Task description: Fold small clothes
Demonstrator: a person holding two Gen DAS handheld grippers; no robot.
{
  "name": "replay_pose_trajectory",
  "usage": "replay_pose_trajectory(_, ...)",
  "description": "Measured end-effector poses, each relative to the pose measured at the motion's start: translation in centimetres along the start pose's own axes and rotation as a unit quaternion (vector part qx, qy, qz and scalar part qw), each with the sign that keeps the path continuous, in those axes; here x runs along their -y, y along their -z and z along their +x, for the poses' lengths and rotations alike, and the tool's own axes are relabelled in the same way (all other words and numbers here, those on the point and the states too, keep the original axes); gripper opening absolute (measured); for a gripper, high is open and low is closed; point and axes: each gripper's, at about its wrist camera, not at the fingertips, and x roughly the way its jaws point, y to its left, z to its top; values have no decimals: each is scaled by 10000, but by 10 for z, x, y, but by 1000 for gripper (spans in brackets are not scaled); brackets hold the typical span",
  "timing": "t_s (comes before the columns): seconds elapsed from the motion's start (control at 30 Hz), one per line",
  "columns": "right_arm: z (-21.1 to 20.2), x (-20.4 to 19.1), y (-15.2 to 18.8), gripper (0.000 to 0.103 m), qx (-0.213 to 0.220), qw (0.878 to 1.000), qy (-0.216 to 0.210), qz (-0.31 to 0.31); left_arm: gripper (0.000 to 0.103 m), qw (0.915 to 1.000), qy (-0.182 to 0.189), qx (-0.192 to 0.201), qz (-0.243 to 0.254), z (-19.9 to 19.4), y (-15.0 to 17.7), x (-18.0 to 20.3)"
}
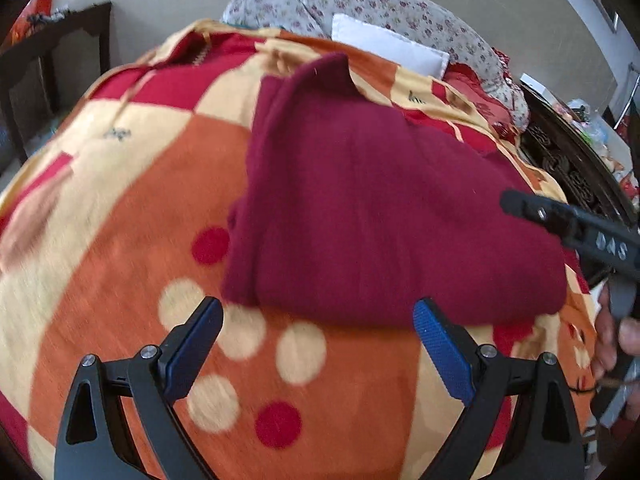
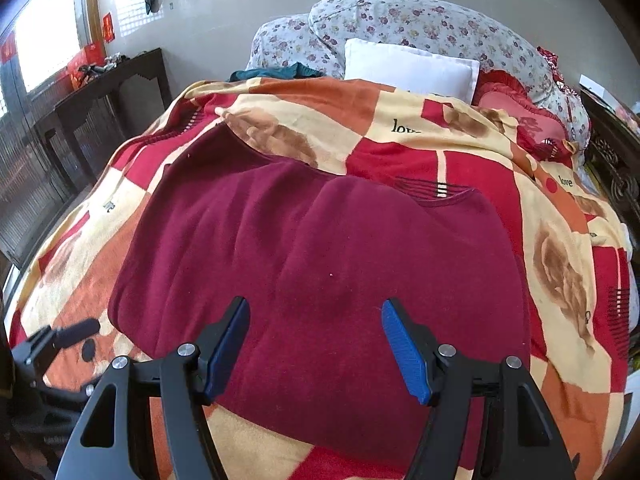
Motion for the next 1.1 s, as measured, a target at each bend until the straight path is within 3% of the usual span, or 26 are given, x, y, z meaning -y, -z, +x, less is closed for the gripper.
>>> replay_pose_trajectory(0.43,-2,-24,-6,73,-8,9997,19,-235,96,9994,284,-199,-5,-1,21,2)
replay_pose_trajectory(1.1,8,-32,-5,73,-123,9995,-70,-279,96,9999,-1,-83,119,2,20,2)
